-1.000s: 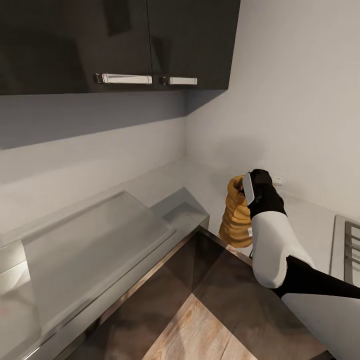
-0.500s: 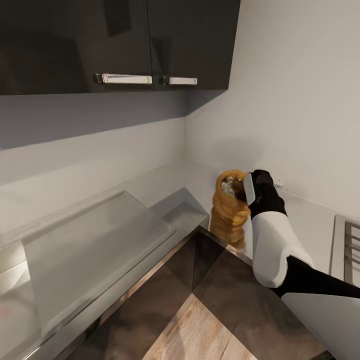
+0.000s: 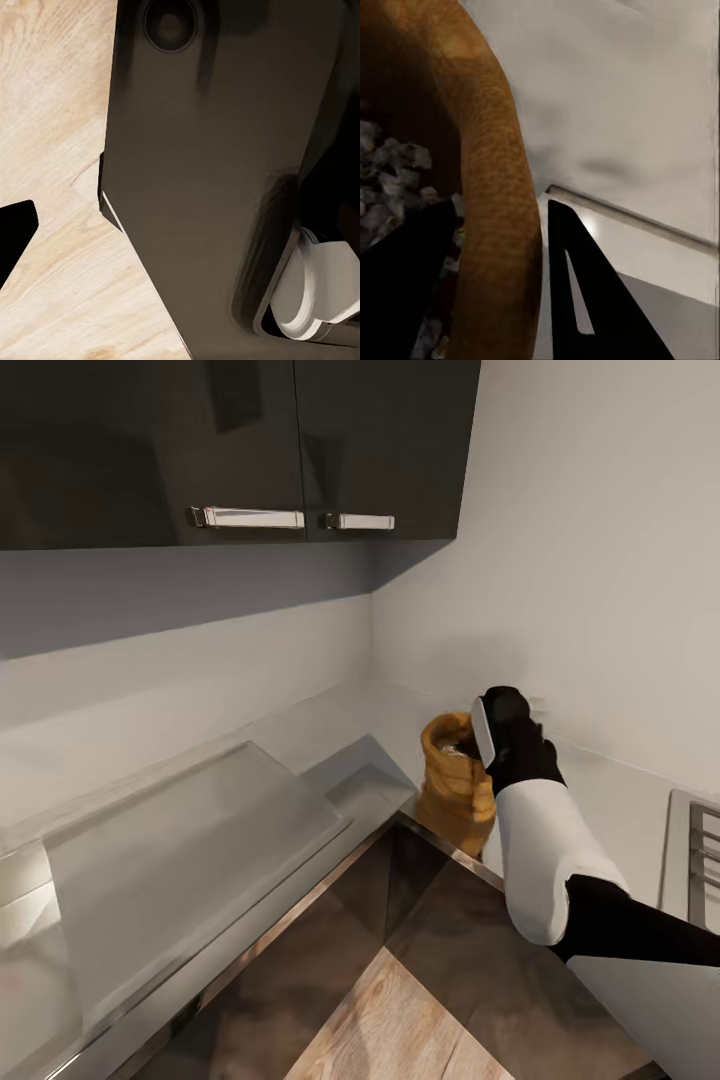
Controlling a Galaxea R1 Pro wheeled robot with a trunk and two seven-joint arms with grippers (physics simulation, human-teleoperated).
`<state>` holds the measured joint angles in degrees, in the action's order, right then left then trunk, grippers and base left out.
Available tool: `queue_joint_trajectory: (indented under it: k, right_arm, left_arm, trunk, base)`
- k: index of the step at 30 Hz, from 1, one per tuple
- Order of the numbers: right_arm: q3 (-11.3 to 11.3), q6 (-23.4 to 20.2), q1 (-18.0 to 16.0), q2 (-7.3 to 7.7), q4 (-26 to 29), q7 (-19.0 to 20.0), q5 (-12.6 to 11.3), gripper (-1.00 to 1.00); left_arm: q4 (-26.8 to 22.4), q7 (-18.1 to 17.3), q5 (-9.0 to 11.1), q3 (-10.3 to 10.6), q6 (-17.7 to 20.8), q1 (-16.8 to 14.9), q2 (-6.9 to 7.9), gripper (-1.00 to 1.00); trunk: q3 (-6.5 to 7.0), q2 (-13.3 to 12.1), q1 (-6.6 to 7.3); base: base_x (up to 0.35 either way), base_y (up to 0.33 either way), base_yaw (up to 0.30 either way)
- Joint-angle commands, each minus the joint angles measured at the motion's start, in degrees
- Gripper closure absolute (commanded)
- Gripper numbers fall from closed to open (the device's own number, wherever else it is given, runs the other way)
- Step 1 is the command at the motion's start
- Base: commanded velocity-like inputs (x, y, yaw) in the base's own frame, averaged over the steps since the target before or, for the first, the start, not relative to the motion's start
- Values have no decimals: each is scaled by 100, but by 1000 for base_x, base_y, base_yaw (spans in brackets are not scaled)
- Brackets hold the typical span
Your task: In the kitchen, take the popcorn bag from the countertop, put it into the microwave, and heat it until the popcorn is cooked so the cooked popcorn ends up inside the bag.
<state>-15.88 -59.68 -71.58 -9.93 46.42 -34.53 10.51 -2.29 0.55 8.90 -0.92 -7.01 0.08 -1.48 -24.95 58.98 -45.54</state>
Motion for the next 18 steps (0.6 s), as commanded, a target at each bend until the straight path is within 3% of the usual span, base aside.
queue_joint_trajectory:
  k: [1,9,13,15,18]
  right_arm:
    - [-7,-32,-5,-7,117,27,31,100]
    - [6,-32,-5,-7,1014,240,17,100]
    - [18,-32,-5,-7,1196,893,17,100]
    - [137,-32,-5,-7,1201,1181,14,100]
    - [510,-32,-5,-7,1203,1723,20,100]
  left_arm:
    - [-7,6,32,-5,-11,1,-2,-100]
    - [-6,4,32,-5,-11,1,-2,-100]
    - [-8,6,32,-5,-11,1,-2,-100]
    - [-8,6,32,-5,-11,1,-2,-100]
    - [-4,5,32,-5,-11,1,-2,-100]
  trunk:
    - [-6,4,-1]
    - [-6,4,-1]
    - [-6,4,-1]
    - [-6,4,-1]
    - [-6,4,-1]
  base:
    - [0,0,0]
    - [0,0,0]
    - [0,0,0]
    - [0,0,0]
    - [0,0,0]
